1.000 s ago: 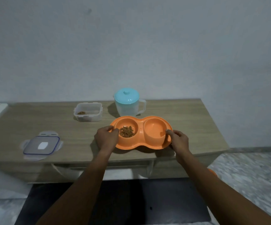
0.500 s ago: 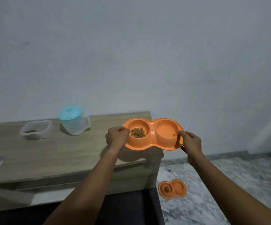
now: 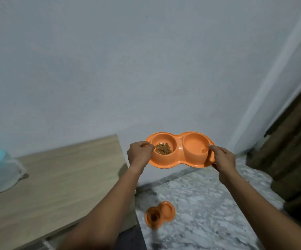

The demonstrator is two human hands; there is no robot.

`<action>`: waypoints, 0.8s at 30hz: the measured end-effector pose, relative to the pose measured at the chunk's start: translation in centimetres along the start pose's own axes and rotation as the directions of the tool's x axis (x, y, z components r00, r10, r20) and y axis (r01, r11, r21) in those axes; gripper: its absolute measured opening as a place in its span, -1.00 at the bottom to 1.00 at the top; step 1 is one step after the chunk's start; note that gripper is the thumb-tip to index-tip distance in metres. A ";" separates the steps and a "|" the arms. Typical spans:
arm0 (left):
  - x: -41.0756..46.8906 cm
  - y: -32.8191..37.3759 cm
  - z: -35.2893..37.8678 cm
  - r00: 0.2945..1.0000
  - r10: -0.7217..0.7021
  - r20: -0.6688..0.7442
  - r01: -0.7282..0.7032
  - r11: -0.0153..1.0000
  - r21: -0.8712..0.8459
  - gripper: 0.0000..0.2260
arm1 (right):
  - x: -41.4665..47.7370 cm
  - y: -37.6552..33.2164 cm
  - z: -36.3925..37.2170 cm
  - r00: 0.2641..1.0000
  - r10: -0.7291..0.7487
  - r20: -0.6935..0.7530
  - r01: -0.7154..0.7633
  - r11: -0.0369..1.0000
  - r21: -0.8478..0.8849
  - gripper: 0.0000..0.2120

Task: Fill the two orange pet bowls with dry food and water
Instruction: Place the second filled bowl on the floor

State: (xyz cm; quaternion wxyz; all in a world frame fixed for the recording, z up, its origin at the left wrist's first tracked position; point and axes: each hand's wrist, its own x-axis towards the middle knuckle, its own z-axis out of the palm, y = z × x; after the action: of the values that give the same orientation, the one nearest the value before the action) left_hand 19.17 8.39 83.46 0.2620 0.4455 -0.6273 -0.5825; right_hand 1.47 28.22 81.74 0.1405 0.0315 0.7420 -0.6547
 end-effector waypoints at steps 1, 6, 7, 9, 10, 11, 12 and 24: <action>0.3 -0.1 1.0 1.000 0.000 0.013 0.000 1.000 -0.001 -0.72 | 0.9 0.0 -0.6 1.000 0.008 -0.012 -0.008 1.000 -0.005 -0.68; 2.2 -1.3 7.6 0.998 -0.037 0.052 0.035 0.999 0.037 -0.69 | 7.1 1.1 -3.6 0.999 0.039 -0.009 -0.039 0.999 -0.038 -0.68; 2.6 -1.6 8.7 0.998 -0.043 0.051 0.040 0.998 0.044 -0.68 | 8.5 1.4 -4.0 0.999 0.039 -0.002 -0.039 0.998 -0.049 -0.68; 3.7 -3.0 12.0 0.997 -0.069 0.037 0.067 0.996 0.061 -0.67 | 12.2 2.4 -4.8 0.998 0.050 0.025 -0.048 0.996 -0.077 -0.70; 4.3 -3.7 13.6 0.996 -0.086 0.027 0.084 0.994 0.072 -0.66 | 14.1 3.0 -5.1 0.997 0.062 0.046 -0.058 0.994 -0.089 -0.70; 4.9 -4.5 15.6 0.994 -0.108 0.009 0.107 0.991 0.083 -0.66 | 16.5 3.8 -5.4 0.995 0.076 0.071 -0.068 0.992 -0.108 -0.71; 5.4 -5.2 17.3 0.992 -0.126 -0.018 0.127 0.987 0.097 -0.66 | 18.5 4.6 -5.5 0.992 0.085 0.087 -0.074 0.990 -0.123 -0.72; 11.9 -20.9 36.5 0.906 -0.389 -0.164 0.417 0.885 0.206 -0.65 | 39.9 19.8 -6.9 0.923 0.305 0.234 -0.198 0.899 -0.391 -0.74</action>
State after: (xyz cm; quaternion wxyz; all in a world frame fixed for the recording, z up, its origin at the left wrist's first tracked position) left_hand -11.96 17.83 54.33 0.1167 0.6279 -0.5691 -0.5178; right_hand -33.38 32.34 53.46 0.3350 0.0058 0.8100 -0.4812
